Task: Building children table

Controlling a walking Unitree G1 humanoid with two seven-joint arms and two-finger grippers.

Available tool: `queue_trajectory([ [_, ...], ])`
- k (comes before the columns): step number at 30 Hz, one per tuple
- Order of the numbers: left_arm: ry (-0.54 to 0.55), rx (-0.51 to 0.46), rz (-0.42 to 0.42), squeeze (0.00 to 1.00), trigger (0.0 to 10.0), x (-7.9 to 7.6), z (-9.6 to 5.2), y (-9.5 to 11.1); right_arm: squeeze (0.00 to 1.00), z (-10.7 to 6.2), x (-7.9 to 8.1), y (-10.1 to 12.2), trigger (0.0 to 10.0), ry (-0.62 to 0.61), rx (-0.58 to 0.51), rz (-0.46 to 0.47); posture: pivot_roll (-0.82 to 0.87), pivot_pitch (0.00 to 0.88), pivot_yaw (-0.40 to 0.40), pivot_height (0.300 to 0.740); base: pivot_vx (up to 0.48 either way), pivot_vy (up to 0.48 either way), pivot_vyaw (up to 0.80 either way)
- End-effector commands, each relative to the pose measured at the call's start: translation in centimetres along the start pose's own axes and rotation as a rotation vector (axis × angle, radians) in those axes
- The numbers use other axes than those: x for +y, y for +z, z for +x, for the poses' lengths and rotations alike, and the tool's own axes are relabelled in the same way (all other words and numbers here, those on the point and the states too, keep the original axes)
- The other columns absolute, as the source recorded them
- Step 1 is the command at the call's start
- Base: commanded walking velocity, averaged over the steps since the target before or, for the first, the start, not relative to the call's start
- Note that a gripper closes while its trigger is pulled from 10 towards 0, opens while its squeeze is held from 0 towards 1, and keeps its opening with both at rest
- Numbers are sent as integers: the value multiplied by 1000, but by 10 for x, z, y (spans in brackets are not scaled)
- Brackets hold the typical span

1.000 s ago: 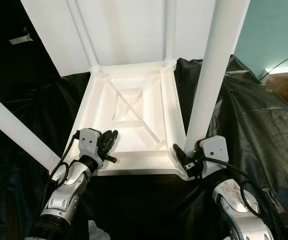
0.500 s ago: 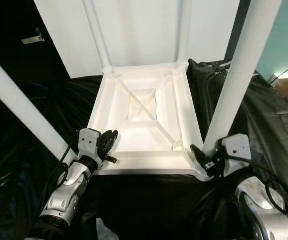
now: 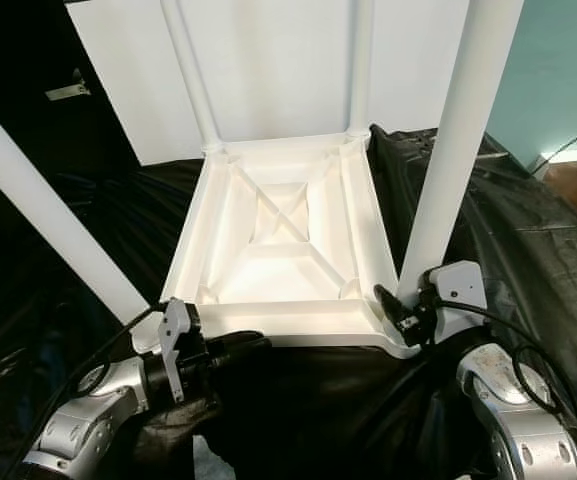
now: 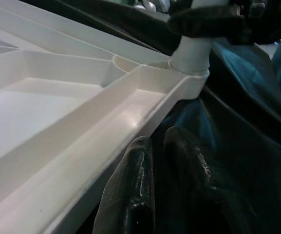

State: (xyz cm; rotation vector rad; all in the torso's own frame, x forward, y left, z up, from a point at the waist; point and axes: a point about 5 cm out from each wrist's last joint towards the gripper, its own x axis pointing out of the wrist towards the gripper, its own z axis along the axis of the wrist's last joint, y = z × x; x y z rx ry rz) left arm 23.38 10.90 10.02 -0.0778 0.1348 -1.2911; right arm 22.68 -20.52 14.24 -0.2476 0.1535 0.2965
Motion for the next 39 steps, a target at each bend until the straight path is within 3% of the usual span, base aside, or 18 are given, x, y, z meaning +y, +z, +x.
queue_trajectory([
  [1,-57,22,17,0,10000,-1,0,-1,0,-12,-5,-65,10000,-51,369,39,-143,40,87,740,0,0,0],
  [5,-29,29,52,0,10000,3,4,-2,0,-9,1,-64,10000,-35,362,42,-148,42,88,740,0,0,0],
  [6,17,24,73,180,10000,10,8,-2,0,-7,5,-64,10000,-24,360,46,-149,43,87,740,0,0,0],
  [7,69,14,90,1000,10000,17,11,-1,0,-5,11,-64,10000,-11,360,50,-151,43,87,740,0,0,0],
  [14,181,7,151,1000,10000,29,16,8,0,-2,22,-65,10000,16,357,59,-153,43,85,740,0,0,0],
  [15,167,40,174,478,10000,28,17,6,0,-2,23,-64,10000,20,357,59,-151,44,81,740,0,0,0],
  [17,139,79,191,482,10000,26,18,3,0,-1,23,-64,10000,21,356,59,-151,44,81,740,0,0,0],
  [19,28,143,169,478,10000,17,13,-6,0,0,21,-63,10000,22,353,56,-148,44,76,740,0,0,0],
  [23,-23,157,147,478,10000,13,10,-9,0,1,20,-63,10000,22,353,54,-148,44,76,740,0,0,0],
  [24,-57,162,126,427,10000,11,8,-10,0,1,20,-63,10000,22,352,53,-146,44,74,740,0,0,0],
  [28,-129,162,85,408,10000,9,2,-10,0,2,20,-62,10000,24,351,51,-144,43,73,740,0,0,0],
  [29,-152,168,74,322,10000,8,0,-11,0,3,21,-62,10000,25,350,50,-142,41,73,740,0,0,0],
  [30,-169,183,72,43,10000,8,-1,-14,0,4,22,-62,10000,29,349,50,-143,40,75,740,0,0,0],
  [31,-176,204,75,0,10000,8,-1,-17,0,5,23,-62,10000,32,346,50,-143,38,76,740,0,0,0],
  [39,-194,344,77,0,10000,7,-2,-38,0,9,27,-60,10000,40,338,52,-145,32,74,740,0,0,0],
])
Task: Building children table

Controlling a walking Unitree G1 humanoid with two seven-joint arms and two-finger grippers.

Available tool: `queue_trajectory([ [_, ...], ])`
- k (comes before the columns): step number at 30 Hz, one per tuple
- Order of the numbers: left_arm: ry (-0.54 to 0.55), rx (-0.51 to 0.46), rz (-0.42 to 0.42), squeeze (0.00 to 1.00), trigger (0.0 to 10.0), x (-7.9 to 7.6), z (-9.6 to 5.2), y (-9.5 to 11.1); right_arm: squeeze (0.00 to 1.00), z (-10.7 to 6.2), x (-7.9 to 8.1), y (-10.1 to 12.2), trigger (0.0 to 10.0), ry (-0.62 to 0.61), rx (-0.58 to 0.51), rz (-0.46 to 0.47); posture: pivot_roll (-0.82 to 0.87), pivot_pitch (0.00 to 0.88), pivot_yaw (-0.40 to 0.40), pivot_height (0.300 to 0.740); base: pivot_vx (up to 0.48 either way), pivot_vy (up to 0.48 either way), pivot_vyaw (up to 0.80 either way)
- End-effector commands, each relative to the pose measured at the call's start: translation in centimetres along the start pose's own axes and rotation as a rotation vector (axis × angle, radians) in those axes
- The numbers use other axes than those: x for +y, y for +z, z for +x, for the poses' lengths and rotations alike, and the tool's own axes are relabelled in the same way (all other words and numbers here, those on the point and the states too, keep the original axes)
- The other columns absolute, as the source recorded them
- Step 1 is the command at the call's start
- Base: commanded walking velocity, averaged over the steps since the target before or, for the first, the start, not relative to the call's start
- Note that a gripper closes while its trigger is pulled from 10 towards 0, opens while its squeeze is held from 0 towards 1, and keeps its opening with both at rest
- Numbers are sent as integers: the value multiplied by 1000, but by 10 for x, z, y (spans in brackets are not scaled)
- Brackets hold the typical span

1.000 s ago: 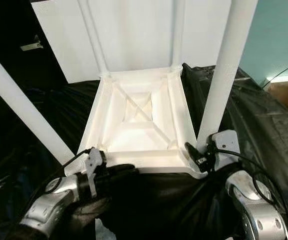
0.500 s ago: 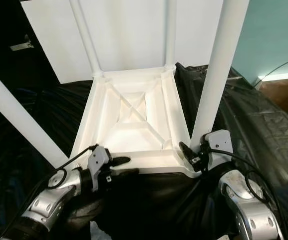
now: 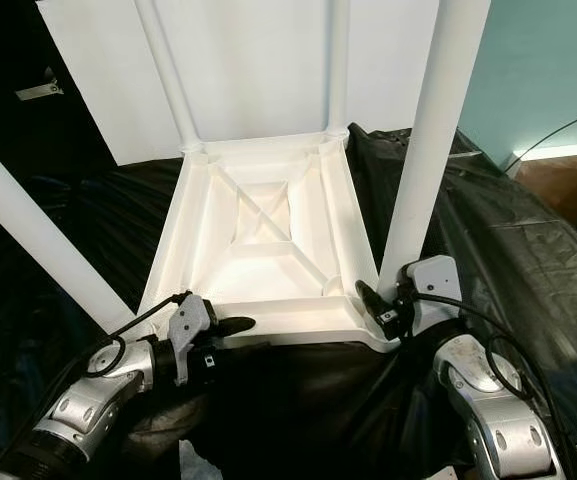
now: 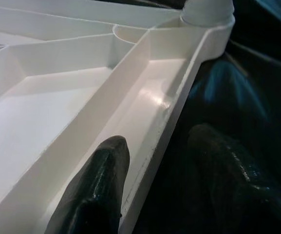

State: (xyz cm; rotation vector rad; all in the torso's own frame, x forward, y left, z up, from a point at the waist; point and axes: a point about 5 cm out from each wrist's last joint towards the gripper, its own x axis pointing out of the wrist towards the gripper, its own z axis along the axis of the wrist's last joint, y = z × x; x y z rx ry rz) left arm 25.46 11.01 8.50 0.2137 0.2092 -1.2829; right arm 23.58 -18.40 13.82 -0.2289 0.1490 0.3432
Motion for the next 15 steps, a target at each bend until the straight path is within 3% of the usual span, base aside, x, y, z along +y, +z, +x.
queue_trajectory([
  [1,-247,123,-84,0,10000,-21,-2,-27,0,-6,9,-62,10000,-7,347,46,-147,28,73,740,0,0,0],
  [4,-263,149,-136,0,10000,-22,-4,-32,0,-4,10,-61,10000,-4,342,44,-150,25,74,740,0,0,0],
  [9,-252,207,-129,0,10000,-20,-6,-39,0,-3,10,-60,10000,-2,338,43,-151,23,74,740,0,0,0],
  [11,-175,308,-57,0,10000,-14,-3,-51,0,-2,11,-60,10000,0,335,42,-153,22,79,740,0,0,0],
  [15,-117,327,-37,0,10000,-10,4,-52,0,0,14,-59,10000,3,333,42,-153,24,78,740,0,0,0],
])
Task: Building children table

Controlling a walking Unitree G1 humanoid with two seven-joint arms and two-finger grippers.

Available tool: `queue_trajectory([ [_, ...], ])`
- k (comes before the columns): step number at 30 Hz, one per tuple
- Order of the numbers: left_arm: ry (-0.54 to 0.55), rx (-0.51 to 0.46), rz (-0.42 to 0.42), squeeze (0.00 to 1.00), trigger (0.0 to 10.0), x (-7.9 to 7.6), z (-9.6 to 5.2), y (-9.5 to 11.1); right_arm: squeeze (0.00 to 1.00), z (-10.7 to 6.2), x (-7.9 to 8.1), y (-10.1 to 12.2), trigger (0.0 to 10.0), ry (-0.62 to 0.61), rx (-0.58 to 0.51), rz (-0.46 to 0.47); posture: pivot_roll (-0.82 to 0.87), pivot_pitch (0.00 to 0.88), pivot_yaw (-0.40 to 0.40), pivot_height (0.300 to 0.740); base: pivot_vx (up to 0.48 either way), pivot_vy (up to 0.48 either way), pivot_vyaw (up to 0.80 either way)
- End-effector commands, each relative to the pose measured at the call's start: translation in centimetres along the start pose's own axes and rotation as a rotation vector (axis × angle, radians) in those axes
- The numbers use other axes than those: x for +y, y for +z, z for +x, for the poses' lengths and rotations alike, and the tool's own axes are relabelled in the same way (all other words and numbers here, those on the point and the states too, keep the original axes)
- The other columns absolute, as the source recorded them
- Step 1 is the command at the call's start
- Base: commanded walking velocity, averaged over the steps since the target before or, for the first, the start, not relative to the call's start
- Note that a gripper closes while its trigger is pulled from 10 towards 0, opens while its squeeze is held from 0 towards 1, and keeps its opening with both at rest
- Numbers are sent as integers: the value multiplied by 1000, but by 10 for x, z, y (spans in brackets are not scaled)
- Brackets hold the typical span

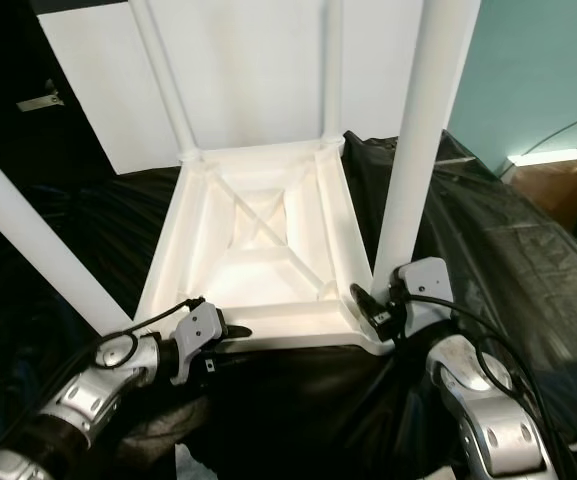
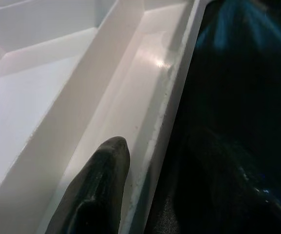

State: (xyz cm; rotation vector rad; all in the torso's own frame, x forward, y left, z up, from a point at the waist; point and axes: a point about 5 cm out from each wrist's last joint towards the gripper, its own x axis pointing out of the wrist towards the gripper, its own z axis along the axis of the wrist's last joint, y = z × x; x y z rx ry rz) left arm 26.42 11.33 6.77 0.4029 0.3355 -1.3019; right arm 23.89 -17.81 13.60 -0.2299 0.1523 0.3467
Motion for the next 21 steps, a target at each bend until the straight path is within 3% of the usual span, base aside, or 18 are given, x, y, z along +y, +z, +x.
queue_trajectory([
  [1,-101,124,-103,0,10000,-22,7,-33,0,-5,9,-59,10000,0,329,43,-153,24,78,740,0,0,0],
  [2,-50,135,-95,0,10000,-18,14,-29,0,-4,13,-58,10000,7,326,45,-152,28,77,740,0,0,0],
  [9,-40,153,-90,0,10000,-16,15,-28,0,-3,15,-58,10000,12,324,41,-151,30,76,740,0,0,0],
  [10,-46,153,-93,0,6627,-16,15,-28,0,-3,15,-58,10000,11,324,37,-150,31,76,740,0,0,0],
  [11,-56,153,-89,0,0,-16,14,-28,0,-2,15,-58,10000,6,323,36,-150,34,75,740,0,0,0],
  [21,-103,124,-97,0,0,-25,16,-30,0,-1,13,-57,10000,-30,321,43,-150,38,76,740,0,0,0],
])
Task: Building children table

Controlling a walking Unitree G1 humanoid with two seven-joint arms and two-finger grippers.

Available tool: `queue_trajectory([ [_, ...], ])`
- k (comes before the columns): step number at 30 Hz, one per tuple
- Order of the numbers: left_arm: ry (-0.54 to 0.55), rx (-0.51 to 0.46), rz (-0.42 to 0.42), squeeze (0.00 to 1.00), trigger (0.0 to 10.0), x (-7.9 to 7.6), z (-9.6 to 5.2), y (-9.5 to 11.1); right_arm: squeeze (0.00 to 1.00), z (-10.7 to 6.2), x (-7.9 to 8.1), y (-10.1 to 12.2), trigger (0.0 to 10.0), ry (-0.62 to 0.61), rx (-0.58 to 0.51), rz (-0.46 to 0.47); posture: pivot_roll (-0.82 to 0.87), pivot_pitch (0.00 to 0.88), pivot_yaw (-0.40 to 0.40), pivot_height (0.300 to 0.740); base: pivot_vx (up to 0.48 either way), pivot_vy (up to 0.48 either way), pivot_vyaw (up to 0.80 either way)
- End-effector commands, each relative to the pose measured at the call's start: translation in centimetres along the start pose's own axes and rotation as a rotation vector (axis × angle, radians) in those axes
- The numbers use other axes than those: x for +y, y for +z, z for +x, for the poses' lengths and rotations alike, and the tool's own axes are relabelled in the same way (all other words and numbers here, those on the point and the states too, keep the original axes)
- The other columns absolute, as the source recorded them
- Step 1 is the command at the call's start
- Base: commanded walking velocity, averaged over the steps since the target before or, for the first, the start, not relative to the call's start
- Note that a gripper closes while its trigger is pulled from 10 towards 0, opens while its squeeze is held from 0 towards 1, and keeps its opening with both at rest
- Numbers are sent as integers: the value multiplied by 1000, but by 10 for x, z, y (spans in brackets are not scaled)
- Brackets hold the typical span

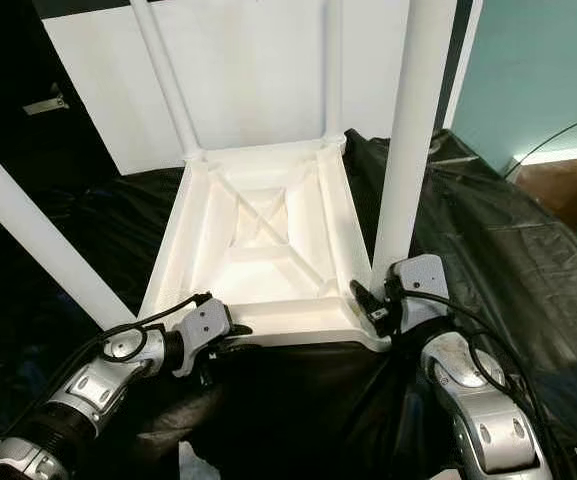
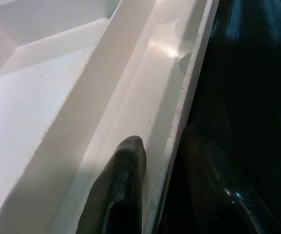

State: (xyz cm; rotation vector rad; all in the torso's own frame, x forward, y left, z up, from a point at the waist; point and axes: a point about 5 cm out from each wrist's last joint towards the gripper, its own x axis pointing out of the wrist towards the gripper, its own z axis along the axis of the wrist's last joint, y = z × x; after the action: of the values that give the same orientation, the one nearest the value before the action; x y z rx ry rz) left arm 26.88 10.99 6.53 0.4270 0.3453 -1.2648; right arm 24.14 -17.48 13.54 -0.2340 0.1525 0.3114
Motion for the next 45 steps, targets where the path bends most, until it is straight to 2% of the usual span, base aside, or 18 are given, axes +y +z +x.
queue_trajectory([
  [1,-139,101,-98,0,0,-29,11,-29,0,-4,10,-58,10000,5,317,39,-150,38,76,740,0,0,0],
  [11,-107,83,-108,0,0,-27,12,-25,0,-3,11,-57,10000,-15,311,61,-149,41,82,740,0,0,0],
  [12,-86,69,-119,0,3569,-25,12,-22,0,-3,11,-57,10000,-24,310,71,-151,43,84,740,0,0,0],
  [13,-42,34,-138,0,10000,-21,13,-17,0,-4,11,-60,10000,-44,315,93,-151,47,84,740,0,0,0],
  [18,108,-49,-157,0,10000,-11,16,-5,0,-5,16,-65,10000,-69,332,126,-146,49,79,740,0,0,0],
  [21,126,-62,-159,0,10000,-10,16,-4,0,-4,18,-65,10000,-64,332,127,-145,48,79,740,0,0,0],
  [22,131,-74,-160,173,10000,-9,17,-3,0,-3,19,-65,10000,-59,331,125,-143,48,77,740,0,0,0],
  [23,131,-74,-160,173,10000,-9,17,-3,0,-3,19,-65,10000,-59,331,125,-143,48,77,740,0,0,0],
  [24,123,-81,-159,1000,10000,-9,17,-2,0,-2,19,-64,10000,-55,329,122,-141,47,75,740,0,0,0],
  [31,132,-111,-122,1000,10000,-9,16,2,0,0,15,-61,10000,-56,323,112,-140,48,75,740,0,0,0],
  [32,145,-122,-119,667,10000,-8,16,3,0,0,14,-61,10000,-58,323,110,-140,49,74,740,0,0,0],
  [33,154,-128,-120,263,10000,-8,16,4,0,0,14,-61,10000,-60,323,109,-140,49,74,740,0,0,0],
  [34,156,-131,-120,0,10000,-8,16,5,0,0,15,-61,10000,-61,323,109,-141,49,75,740,0,0,0],
  [45,92,-99,-70,0,10000,-18,16,1,0,0,17,-61,10000,-59,322,106,-142,50,77,740,0,0,0],
])
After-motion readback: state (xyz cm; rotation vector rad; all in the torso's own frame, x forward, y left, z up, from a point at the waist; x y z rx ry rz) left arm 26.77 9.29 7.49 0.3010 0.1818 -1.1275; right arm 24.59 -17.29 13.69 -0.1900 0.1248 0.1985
